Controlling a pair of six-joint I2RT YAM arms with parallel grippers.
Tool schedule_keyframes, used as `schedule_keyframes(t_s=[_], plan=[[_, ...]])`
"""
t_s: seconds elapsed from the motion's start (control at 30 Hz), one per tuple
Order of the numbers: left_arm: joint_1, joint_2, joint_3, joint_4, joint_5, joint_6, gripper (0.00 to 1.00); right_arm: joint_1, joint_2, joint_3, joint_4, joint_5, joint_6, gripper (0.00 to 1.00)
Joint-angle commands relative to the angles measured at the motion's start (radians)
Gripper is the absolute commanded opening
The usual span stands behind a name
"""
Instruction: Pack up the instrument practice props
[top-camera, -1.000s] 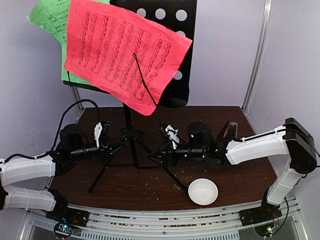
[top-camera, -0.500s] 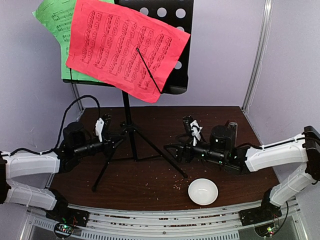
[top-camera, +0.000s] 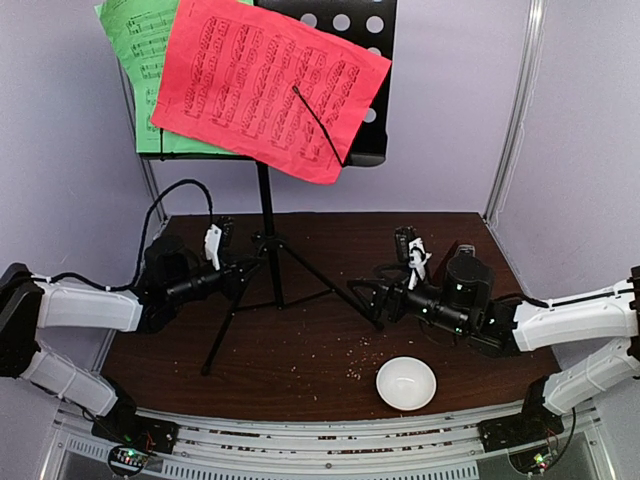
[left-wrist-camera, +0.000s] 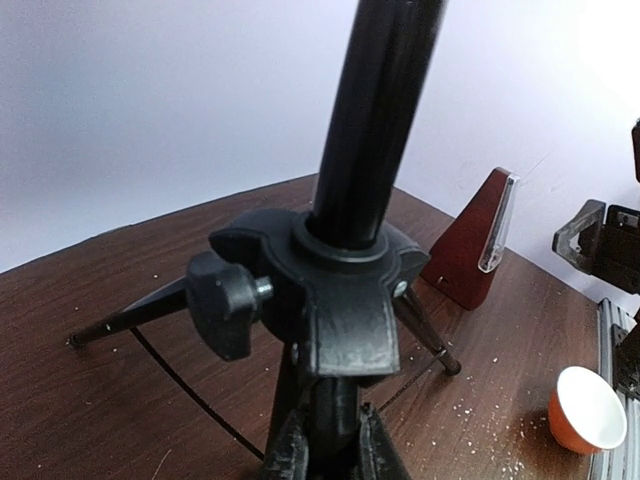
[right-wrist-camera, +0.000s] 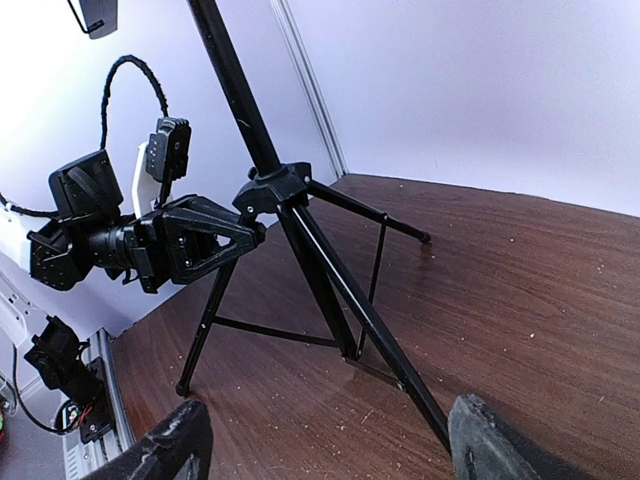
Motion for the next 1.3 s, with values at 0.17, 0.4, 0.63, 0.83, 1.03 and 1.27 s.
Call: schedule_keyframes(t_s=[0.17,0.4,0.63,0.83,1.03,1.27], plan=[[-0.019,0.066,0.052,0.063,-0.129,-0.1,0.0,-0.003,-0.046,-0.014,-0.019,0.091,0.062,0.84],[-0.019,0.025,0.051,-0.006,-0.158,-0.082,0.48,-0.003,-0.099,0.084,-0.171,0.091,0.117,0.84],[-0.014,-0.129,-0.01,-0.127,-0.309,-0.095,0.73,-0.003,-0.199,0.168,-0.257,0.034,0.148,0.83],[-0.013,-0.356,-0.039,-0.29,-0.344,-0.122,0.79,-0.004,-0.275,0.293,-0.304,0.006,0.251,0.8],[-0.013,-0.544,0.033,-0.54,-0.236,-0.121,0.81,-0.003,-0.241,0.503,-0.368,-0.06,0.337,0.75],[-0.012,-0.602,0.077,-0.653,-0.099,-0.142,0.81,-0.003,-0.119,0.659,-0.369,-0.108,0.379,0.67]])
